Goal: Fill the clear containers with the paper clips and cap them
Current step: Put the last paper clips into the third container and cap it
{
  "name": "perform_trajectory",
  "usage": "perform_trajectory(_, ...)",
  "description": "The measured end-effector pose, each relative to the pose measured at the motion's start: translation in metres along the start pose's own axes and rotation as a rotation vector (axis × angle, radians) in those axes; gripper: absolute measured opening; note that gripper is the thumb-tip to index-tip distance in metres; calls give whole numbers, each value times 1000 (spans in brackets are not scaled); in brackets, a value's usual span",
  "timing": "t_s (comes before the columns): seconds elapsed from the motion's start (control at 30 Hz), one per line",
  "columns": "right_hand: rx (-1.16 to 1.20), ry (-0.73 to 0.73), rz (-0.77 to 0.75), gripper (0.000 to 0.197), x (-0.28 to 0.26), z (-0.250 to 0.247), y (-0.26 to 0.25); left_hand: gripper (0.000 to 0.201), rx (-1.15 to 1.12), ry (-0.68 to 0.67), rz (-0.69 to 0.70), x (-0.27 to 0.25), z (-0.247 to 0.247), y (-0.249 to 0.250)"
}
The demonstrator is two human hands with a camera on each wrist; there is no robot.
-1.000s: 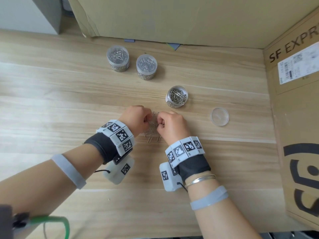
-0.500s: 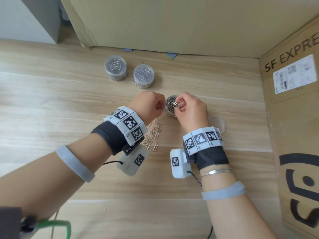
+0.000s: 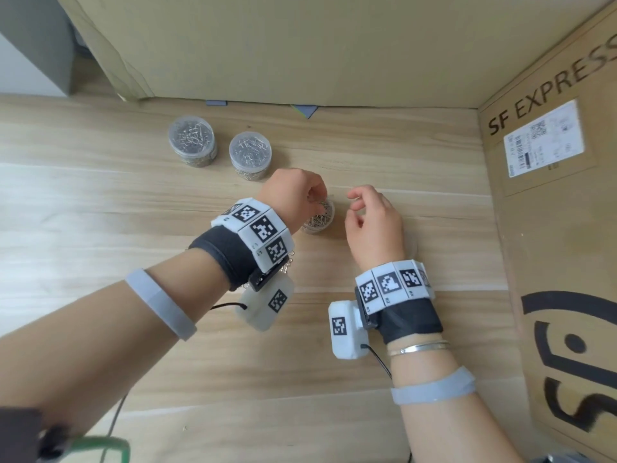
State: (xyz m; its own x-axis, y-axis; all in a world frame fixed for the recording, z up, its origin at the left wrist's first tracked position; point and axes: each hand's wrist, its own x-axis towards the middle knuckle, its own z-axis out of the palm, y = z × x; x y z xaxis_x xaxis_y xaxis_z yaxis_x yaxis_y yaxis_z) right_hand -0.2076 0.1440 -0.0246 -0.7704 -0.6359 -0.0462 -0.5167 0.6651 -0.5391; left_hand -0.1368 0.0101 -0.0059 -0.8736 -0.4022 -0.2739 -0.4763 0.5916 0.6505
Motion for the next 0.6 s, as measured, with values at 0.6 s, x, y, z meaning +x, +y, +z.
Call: perform_trajectory(0.6,74,-271,71,38,-3,30,-41,68,177,-109,-90,-19,-6,-51)
